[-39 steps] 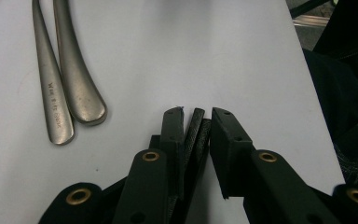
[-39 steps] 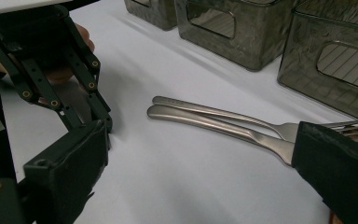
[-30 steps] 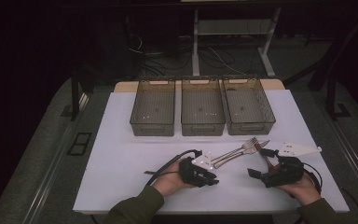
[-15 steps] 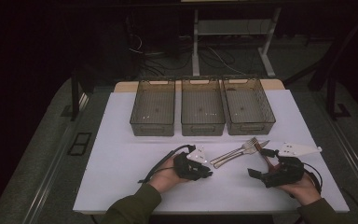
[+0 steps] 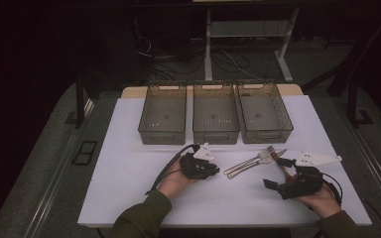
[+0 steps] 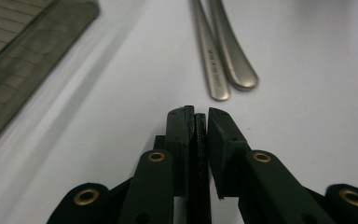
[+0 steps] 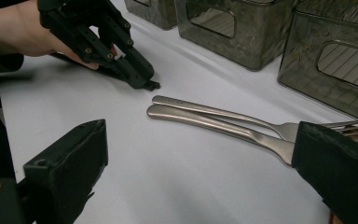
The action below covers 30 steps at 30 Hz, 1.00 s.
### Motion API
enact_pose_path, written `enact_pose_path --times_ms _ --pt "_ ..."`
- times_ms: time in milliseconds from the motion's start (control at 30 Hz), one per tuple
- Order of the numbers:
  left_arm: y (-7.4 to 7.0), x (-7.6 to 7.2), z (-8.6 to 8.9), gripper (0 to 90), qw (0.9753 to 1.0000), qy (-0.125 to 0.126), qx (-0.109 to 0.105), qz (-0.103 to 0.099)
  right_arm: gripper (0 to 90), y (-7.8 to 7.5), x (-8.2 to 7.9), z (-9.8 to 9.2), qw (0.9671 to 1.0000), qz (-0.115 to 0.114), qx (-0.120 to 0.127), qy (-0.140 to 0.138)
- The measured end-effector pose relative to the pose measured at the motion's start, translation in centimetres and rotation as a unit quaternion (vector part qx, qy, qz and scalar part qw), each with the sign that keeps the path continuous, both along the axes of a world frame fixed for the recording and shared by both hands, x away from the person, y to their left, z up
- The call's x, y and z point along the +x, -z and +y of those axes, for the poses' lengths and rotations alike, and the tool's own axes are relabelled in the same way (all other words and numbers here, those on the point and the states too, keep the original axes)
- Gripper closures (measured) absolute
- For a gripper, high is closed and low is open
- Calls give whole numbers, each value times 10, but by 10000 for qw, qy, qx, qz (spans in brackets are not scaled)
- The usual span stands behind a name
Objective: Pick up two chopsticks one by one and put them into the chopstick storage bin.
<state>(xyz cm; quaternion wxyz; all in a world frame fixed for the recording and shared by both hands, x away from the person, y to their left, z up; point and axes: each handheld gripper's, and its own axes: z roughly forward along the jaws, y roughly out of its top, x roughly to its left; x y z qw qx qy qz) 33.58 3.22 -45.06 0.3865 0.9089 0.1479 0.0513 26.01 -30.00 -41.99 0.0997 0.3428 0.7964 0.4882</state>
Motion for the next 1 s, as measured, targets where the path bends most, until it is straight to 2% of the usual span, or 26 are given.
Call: enact_pose_path --times_ms 33,100,167,200,300,433,467,567,700,800,933,1000 --pt "0 2 1 773 10000 13 45 -15 31 0 0 0 10000 -1 2 2" --pt "1 5 -2 773 9999 -150 -58 -8 31 0 0 0 10000 -1 -2 -1" --pt "1 5 -2 773 9999 -154 -52 -8 31 0 0 0 10000 -2 -3 -4" --pt "0 7 -1 773 9999 -83 49 -38 31 0 0 0 10000 19 11 -3" --pt "0 6 -1 769 9999 -109 28 -24 31 0 0 0 10000 -16 9 -7" --pt "-1 4 0 640 9995 -232 -177 86 31 -1 -1 0 10000 -20 8 -11" --pt "-3 4 1 640 9995 -221 -206 90 31 -1 -1 0 10000 -20 8 -11" --pt "-11 1 7 552 9991 -279 -304 126 31 -1 -1 -1 10000 1 20 -7" --pt "-20 -8 21 464 9983 -383 -423 143 31 -1 -2 -1 10000 4 31 1" --pt "-25 -14 39 462 9977 -462 -459 173 31 -1 -2 -1 10000 0 35 0" --pt "-25 -23 63 510 9966 -673 -463 110 31 -1 -2 -1 10000 6 28 -1" --pt "-26 -27 75 562 9957 -781 -498 79 31 -1 -2 -1 10000 7 33 1"
